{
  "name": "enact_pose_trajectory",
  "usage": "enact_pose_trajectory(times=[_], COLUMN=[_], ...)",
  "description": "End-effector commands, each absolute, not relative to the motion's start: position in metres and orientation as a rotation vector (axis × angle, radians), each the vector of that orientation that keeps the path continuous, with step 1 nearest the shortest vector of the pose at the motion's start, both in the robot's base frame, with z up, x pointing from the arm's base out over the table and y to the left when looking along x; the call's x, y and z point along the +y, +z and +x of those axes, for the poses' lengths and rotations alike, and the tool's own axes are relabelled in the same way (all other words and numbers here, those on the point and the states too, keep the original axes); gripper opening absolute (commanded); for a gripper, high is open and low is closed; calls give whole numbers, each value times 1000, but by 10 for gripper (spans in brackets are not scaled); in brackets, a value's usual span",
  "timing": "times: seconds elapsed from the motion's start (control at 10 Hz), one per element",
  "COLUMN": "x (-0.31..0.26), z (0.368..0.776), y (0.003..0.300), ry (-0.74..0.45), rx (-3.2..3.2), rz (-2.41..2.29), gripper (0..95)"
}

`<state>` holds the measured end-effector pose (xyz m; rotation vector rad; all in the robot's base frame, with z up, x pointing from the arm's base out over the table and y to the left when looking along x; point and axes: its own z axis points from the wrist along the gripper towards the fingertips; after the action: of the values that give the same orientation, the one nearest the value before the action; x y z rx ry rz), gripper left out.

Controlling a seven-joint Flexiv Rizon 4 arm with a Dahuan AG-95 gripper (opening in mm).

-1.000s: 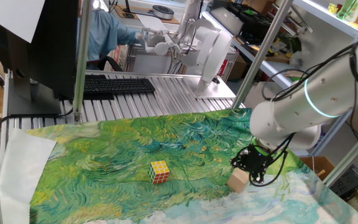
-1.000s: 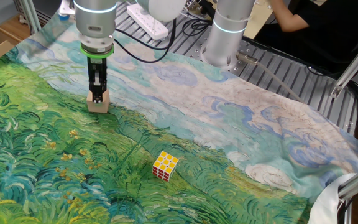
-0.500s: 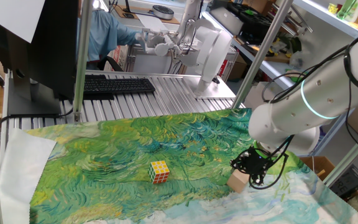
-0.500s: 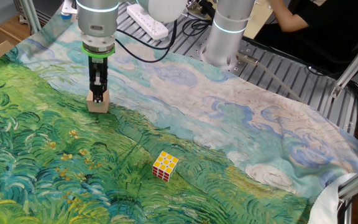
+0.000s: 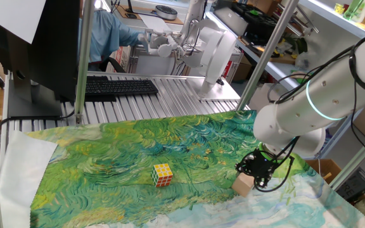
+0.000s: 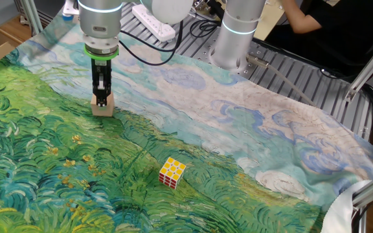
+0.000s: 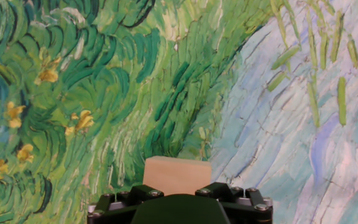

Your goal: Pick up the small block on the left and move it to the right

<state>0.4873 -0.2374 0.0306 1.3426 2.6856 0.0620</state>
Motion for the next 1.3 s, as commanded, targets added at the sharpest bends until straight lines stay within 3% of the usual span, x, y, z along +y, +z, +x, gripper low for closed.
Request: enact_pose_trajectory(times=[0.1,1.0,1.3], x=[-238,-244,-246], z=[487,490,490], y=[30,49,75], ry=[55,45,51], rx=[2700,2712,2729], rz=[1335,1328,1337], gripper=[0,0,0])
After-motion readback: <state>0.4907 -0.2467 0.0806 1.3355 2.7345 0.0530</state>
